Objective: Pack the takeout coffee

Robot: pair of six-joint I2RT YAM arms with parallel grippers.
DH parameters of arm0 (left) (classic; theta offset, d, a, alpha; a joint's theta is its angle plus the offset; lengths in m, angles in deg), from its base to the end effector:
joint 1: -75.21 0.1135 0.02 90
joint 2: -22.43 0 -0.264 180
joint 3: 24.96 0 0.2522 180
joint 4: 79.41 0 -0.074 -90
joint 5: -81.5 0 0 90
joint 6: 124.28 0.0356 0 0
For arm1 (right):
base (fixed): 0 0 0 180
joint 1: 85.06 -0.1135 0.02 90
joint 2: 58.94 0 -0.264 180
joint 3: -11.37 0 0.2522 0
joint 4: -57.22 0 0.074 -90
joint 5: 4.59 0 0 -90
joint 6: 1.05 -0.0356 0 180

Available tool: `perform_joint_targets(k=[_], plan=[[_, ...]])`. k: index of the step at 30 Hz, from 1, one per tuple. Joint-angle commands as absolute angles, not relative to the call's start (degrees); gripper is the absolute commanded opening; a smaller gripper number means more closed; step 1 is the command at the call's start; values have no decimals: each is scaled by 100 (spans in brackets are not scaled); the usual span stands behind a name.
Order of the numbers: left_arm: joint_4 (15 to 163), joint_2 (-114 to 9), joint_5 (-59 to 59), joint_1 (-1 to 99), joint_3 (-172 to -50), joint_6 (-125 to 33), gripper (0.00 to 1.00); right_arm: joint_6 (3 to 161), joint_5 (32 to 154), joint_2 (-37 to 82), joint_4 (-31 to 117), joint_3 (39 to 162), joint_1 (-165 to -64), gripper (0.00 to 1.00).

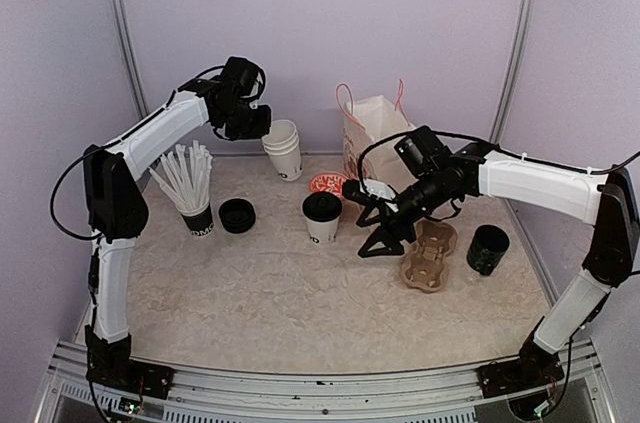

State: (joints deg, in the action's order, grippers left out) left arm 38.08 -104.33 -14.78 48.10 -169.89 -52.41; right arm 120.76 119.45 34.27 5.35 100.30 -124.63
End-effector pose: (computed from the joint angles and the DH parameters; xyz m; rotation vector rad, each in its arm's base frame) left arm 0.4431 -0.2225 0.3272 0.1300 2.3503 -0.2619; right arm 0.2524 0.2345 0.2723 -1.6341 1.8790 0.8083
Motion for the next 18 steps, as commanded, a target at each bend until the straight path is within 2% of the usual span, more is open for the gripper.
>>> perform_joint_targets(k=[1,2,3,6,9,11,13,14,15,16,17,18], plan=[[4265,-10015,331,5183,-16060,-5449,0,11980,11921,3450,518,10180,-12437,83],[4540,-9853,34,5258,-15740,-5725,0,11975,11942,3458,511,10179,-12438,83],[4419,-9668,-983,5089,-15811,-5463,0,11972,11967,3458,513,10189,-12442,83],[4069,-9768,-589,5182,-16073,-5470,0,11972,12009,3466,492,10206,-12441,83],[4115,-9900,-449,5115,-16127,-5430,0,11963,11996,3476,485,10248,-12437,82],[4331,-9910,45,5115,-16049,-5500,0,11888,11885,3490,560,10282,-12443,82],[3750,-10131,-732,5026,-16751,-5072,0,11568,11518,3588,779,10439,-12441,82],[3962,-10159,-13,5192,-16492,-5389,0,11507,11470,3622,811,10502,-12439,82],[3939,-10110,-1043,5026,-16416,-5266,0,11454,11477,3655,831,10582,-12443,82],[3880,-10069,-1085,4840,-16480,-4953,0,11427,11521,3690,826,10627,-12441,82],[4140,-10050,247,4971,-16333,-4995,0,11400,11588,3715,792,10674,-12448,82],[4700,-9884,1008,5194,-15799,-5494,0,11386,11659,3739,764,10699,-12443,83]])
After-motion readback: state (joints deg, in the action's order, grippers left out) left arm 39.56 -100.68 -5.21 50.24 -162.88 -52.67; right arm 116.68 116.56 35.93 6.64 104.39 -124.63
